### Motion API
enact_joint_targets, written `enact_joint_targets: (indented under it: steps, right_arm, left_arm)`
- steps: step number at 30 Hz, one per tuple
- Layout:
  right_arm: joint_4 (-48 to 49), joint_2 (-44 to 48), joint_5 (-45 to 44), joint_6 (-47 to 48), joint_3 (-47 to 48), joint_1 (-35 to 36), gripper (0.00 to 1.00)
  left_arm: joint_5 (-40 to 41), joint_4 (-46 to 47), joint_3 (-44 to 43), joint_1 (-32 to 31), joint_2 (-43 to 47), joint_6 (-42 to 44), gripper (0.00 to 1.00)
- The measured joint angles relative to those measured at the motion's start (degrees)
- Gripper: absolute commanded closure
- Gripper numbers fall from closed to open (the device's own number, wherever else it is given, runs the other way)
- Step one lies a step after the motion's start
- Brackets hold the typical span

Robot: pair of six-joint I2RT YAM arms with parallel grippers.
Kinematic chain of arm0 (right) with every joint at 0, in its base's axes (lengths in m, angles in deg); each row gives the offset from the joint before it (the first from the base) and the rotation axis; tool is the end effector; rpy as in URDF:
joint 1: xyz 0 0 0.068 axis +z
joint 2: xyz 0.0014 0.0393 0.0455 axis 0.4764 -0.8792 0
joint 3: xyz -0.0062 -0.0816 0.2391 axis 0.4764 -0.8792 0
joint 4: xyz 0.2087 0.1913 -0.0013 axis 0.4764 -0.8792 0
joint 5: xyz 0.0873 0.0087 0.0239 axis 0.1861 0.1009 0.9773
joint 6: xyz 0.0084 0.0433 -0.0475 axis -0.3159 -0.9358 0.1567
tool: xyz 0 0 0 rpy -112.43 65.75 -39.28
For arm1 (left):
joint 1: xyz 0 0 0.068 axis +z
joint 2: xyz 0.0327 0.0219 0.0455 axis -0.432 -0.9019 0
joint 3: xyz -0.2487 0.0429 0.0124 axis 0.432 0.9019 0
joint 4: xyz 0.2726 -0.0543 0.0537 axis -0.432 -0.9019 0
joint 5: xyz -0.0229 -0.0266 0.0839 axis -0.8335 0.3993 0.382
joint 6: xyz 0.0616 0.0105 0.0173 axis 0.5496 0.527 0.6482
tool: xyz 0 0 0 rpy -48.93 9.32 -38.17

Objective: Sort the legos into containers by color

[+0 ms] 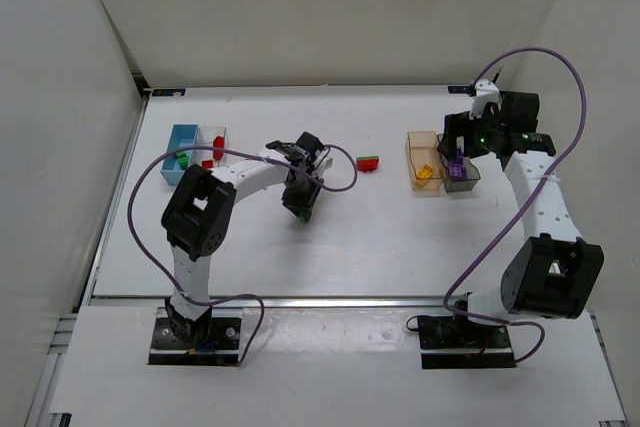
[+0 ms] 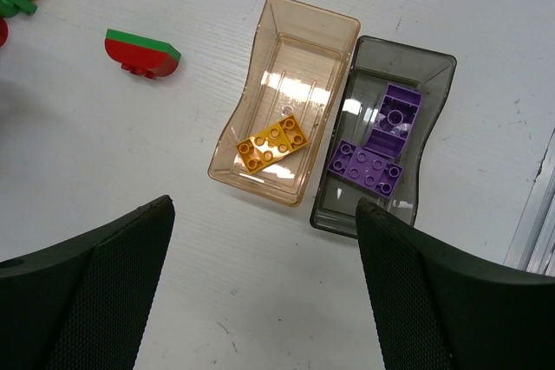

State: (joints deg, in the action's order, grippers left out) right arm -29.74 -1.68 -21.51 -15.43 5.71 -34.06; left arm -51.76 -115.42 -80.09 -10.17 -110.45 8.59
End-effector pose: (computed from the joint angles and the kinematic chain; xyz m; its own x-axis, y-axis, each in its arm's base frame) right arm 0.3525 -0.0166 0.2972 -0.5399 -0.1975 -0.8182 -0.3428 0.9394 -0.0006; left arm 0.3224 -0.2390 0.1252 -0.8803 0.4373 -0.1839 0.4637 0.8750 -0.1389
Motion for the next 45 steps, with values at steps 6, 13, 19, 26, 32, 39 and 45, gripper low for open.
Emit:
enact_joint_targets:
  steps: [6, 13, 19, 26, 32, 39, 45]
  right_arm:
    - [0.02, 0.00, 0.70, -0.02, 0.00, 0.00, 0.12]
    - [-0.02, -1.03, 1.86, 0.04, 0.70, 1.86, 0.12]
    - [0.07, -4.28, 1.90, 0.20, 3.85, 7.21, 0.08]
    - [0.24, -7.78, 1.86, 0.20, 7.98, 8.61, 0.01]
    - [0.31, -8.35, 1.66, 0.24, 8.59, 8.61, 0.01]
    - [0.28, -8.35, 1.49, 0.44, 8.59, 8.61, 0.01]
    - [0.31, -8.35, 1.31, 0.79, 8.59, 8.63, 0.01]
  left_arm:
    - [0.13, 0.24, 0.55, 1.86, 1.95, 0.20, 0.90]
    - [1.73, -0.42, 1.29, 12.13, 18.03, 0.87, 0.86]
    - [6.97, -0.98, -5.11, 27.10, 20.92, 2.01, 0.86]
    - [8.72, -2.91, -9.66, 39.95, 12.39, 2.60, 0.85]
    - [8.70, -4.07, -15.45, 45.70, 4.28, 3.02, 0.81]
    - [9.05, -4.68, -22.14, 46.16, -1.11, 3.91, 0.69]
    - [10.14, -4.83, -26.01, 46.36, -5.40, 4.39, 0.49]
